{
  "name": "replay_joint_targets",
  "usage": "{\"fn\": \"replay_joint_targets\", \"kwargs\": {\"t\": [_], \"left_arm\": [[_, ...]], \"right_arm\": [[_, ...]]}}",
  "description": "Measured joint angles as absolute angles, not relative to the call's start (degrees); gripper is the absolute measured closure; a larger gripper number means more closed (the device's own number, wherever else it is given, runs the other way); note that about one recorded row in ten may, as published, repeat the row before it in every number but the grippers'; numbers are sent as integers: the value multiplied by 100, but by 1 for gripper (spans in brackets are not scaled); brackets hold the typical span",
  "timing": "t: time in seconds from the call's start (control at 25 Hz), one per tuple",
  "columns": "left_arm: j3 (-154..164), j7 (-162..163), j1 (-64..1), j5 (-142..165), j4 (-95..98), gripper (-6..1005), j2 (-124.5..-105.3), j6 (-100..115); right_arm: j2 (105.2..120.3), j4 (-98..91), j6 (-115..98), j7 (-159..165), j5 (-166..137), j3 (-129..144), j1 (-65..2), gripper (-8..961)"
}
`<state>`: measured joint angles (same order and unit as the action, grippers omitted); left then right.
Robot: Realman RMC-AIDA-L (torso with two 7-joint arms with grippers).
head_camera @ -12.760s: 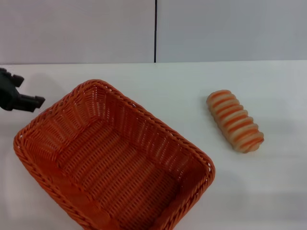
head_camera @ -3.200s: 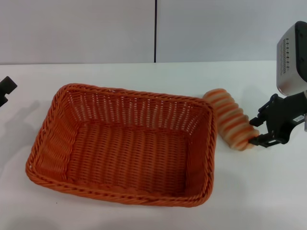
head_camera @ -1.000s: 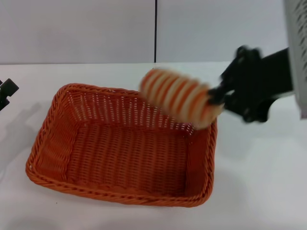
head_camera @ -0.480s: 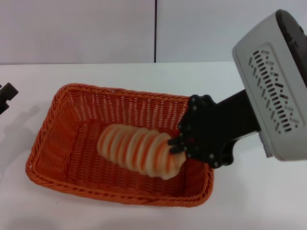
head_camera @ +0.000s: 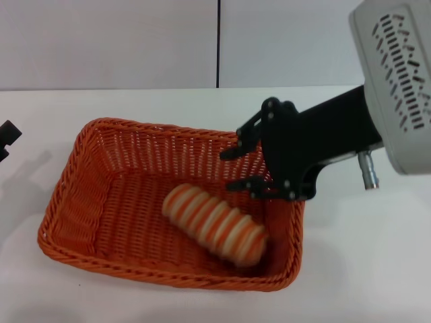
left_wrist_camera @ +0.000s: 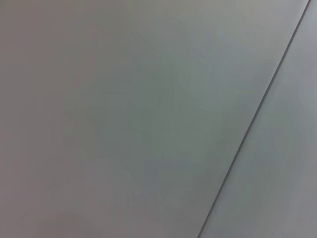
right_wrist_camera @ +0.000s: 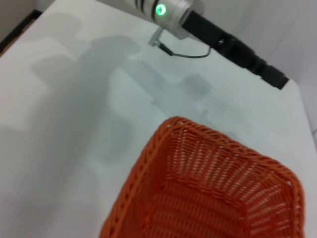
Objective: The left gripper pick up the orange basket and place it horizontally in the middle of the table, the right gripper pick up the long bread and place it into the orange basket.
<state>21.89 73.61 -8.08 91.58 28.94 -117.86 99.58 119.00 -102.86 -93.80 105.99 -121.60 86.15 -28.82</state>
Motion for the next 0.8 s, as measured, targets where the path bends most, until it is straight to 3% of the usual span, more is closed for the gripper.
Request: {"fn": "replay_joint_targets", "kwargs": {"t": [0.4, 0.8], "left_arm": [[1879, 6984, -836, 9149, 2899, 193, -11782, 9916], [1014, 6404, -800, 9148, 2723, 194, -11792, 9960]], "right_arm": [[11897, -9907, -9001, 10262, -10721, 6542, -2364, 410], [11875, -6888, -9803, 8358, -8331, 4354, -1666, 345]]}}
